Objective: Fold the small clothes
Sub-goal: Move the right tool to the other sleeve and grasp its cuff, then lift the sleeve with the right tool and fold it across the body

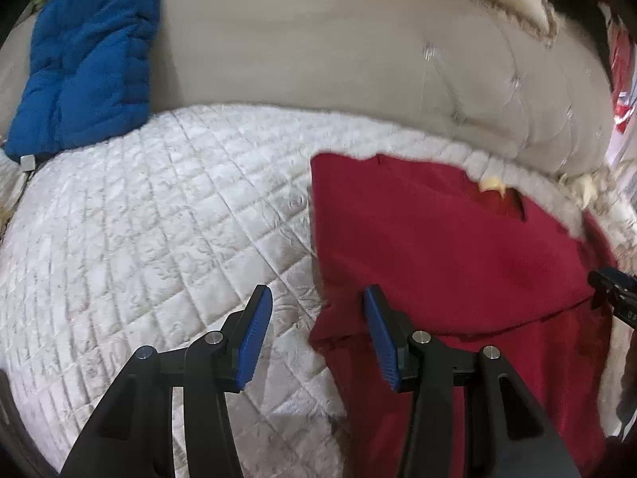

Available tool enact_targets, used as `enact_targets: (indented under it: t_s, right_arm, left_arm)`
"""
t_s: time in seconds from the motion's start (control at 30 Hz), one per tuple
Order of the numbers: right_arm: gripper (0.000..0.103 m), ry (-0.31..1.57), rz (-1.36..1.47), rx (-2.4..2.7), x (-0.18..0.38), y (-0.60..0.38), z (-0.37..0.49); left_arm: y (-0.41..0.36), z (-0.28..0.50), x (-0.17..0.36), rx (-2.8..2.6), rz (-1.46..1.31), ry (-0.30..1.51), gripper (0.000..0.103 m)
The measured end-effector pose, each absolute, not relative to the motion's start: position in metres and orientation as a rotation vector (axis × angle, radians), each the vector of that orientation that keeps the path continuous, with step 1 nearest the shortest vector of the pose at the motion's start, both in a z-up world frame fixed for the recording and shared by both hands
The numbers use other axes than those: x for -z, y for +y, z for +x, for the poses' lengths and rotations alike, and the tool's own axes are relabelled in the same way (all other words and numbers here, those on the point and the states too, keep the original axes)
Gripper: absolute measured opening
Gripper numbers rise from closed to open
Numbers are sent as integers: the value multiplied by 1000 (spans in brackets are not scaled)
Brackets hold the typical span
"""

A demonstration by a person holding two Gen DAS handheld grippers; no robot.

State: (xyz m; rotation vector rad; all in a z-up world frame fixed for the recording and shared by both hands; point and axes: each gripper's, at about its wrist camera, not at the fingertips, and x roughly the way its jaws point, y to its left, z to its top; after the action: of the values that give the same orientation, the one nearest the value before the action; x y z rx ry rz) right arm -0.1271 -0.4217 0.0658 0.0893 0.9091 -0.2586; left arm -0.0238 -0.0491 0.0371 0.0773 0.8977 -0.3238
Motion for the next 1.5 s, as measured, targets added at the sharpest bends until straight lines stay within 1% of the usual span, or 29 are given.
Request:
enact_targets:
  t_s: [0.03,0.07,0.17,0.3,0.37,0.47,0.83,0.93,1.03,1.37,1.5]
  right_arm:
    - [55,944,68,298,-54,-424,-122]
    - [51,966,63,323,-48,-427,-120]
    - [51,938,122,341,-54,-432,-129]
    - [56,909,157,312,-71,-430,-148]
    - [66,900,173,292,-75,-427,-157]
    - [72,894,183,281,-74,-423,-168]
    - [73,879,210,284,-70,-415,-142]
    - [73,893,215,304,-60,-416,-133]
    - [74,969,198,342,-38,-421,-124]
    - [75,909,235,325,-55,-420,-151]
    - [78,936,201,319,-44,-418,-152]
  left_arm:
    - [-52,-21,-31,314,95,911,27]
    - [-53,-19,-25,310,103,923,28]
    - [-52,-18,-26,307,93,919,29]
    - [-49,-22,-32,300,86,913,29]
    - [-51,-27,-35,292,94,905,29]
    - [-53,-36,-41,289,115,886,29]
    - [-59,-46,-56,278,138,837,29]
    - [-60,-47,-57,271,140,828,29]
    - [-64,-50,-58,277,136,825,29]
    - [-93,-64,-58,336,155,818,29]
    - [-104,-68,-55,355,159,827,29]
